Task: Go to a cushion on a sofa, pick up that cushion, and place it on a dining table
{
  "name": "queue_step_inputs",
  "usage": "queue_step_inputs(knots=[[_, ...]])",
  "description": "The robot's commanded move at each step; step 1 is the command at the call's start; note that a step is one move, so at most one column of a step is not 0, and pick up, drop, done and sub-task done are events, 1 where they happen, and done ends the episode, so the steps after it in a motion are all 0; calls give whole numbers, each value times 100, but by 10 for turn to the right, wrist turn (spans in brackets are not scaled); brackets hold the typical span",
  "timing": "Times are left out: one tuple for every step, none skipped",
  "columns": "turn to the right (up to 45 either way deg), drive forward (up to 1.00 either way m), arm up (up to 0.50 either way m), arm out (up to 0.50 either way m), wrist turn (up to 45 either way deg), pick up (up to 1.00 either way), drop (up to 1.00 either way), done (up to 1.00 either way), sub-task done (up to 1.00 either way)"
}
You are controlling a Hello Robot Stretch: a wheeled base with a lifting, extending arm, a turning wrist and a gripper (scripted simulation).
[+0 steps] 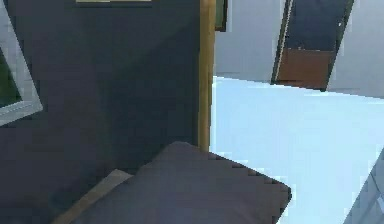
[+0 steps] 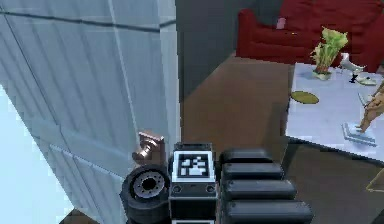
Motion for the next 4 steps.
queue_step_inputs(knots=[[300,0,0,0,0,0,0,0,0],[0,100,0,0,0,0,0,0,0],[0,100,0,0,0,0,0,0,0],[0,100,0,0,0,0,0,0,0]])
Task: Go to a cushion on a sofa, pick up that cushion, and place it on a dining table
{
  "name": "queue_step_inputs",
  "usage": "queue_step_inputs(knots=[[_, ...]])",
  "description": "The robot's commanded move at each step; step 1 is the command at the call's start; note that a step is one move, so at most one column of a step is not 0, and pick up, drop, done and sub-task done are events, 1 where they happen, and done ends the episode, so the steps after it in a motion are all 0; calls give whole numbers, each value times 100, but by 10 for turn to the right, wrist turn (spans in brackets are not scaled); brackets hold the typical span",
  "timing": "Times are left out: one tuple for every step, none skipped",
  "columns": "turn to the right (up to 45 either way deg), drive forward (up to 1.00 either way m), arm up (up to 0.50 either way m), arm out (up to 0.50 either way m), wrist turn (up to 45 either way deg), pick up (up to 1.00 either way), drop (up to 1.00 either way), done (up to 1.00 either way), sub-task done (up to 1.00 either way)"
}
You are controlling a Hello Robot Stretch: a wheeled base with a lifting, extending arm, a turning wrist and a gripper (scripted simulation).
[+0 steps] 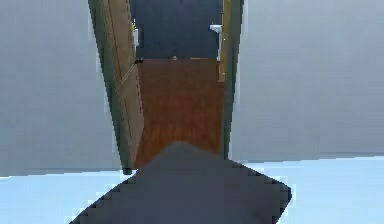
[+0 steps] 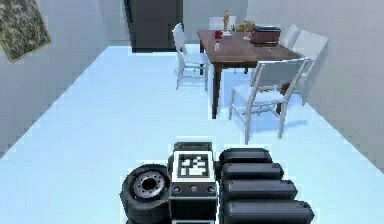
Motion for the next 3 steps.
queue_step_inputs(knots=[[0,100,0,0,0,0,0,0,0],[0,100,0,0,0,0,0,0,0],[90,0,0,0,0,0,0,0,0]])
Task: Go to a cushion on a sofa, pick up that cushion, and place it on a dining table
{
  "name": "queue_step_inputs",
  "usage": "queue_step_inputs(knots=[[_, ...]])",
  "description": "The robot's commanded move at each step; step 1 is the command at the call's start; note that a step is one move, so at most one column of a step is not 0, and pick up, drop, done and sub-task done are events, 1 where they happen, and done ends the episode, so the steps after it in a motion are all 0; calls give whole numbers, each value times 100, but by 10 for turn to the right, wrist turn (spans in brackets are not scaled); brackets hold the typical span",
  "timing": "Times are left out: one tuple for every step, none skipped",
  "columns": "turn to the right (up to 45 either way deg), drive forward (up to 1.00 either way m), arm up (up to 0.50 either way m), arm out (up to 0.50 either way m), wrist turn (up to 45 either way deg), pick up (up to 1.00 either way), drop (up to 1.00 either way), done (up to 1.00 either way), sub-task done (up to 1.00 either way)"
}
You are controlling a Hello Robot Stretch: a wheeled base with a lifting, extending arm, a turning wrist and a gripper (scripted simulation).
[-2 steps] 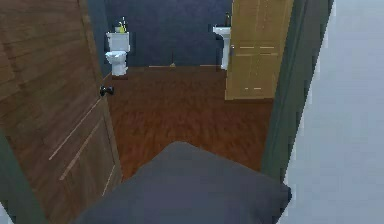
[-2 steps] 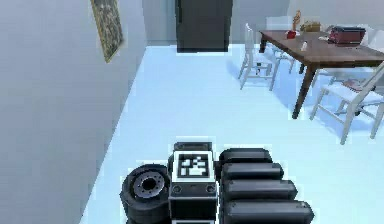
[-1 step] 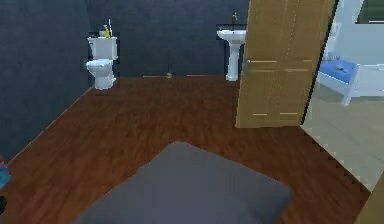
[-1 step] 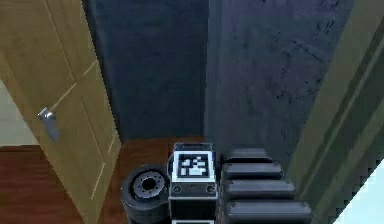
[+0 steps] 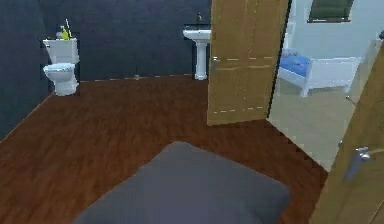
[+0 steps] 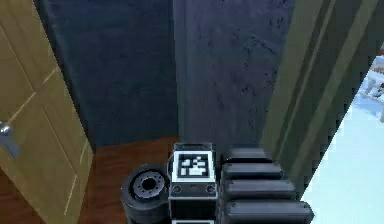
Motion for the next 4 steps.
queue_step_inputs(knots=[[0,75,0,0,0,0,0,0,0],[-90,0,0,0,0,0,0,0,0],[0,30,0,0,0,0,0,0,0],[450,0,0,0,0,0,0,0,0]])
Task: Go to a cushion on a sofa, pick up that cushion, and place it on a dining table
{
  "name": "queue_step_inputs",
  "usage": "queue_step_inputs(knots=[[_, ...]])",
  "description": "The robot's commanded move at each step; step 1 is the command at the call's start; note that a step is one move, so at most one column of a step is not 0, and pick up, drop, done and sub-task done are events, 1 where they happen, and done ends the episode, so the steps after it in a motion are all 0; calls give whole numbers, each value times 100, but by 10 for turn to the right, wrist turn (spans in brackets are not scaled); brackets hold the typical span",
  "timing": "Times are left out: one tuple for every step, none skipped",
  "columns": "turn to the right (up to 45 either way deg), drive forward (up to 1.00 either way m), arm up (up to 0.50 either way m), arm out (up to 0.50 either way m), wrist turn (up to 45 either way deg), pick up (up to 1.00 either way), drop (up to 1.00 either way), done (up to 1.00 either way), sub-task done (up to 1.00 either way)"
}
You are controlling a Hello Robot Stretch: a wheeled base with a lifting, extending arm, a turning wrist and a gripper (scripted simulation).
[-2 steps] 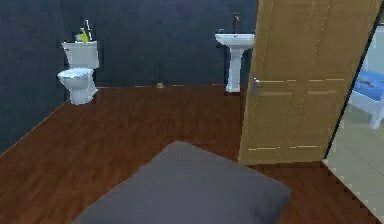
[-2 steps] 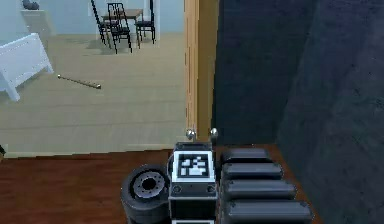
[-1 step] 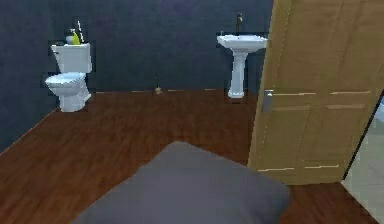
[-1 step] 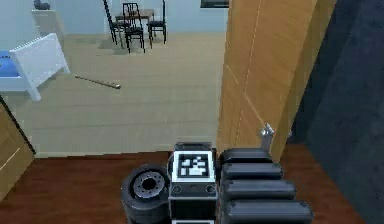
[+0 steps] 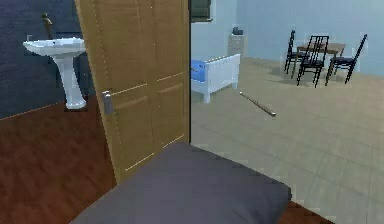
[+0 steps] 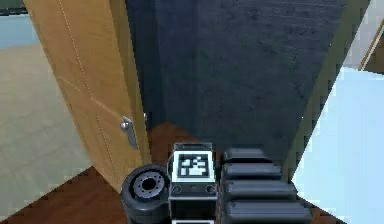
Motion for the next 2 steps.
queue_step_inputs(knots=[[240,0,0,0,0,0,0,0,0],[0,90,0,0,0,0,0,0,0]])
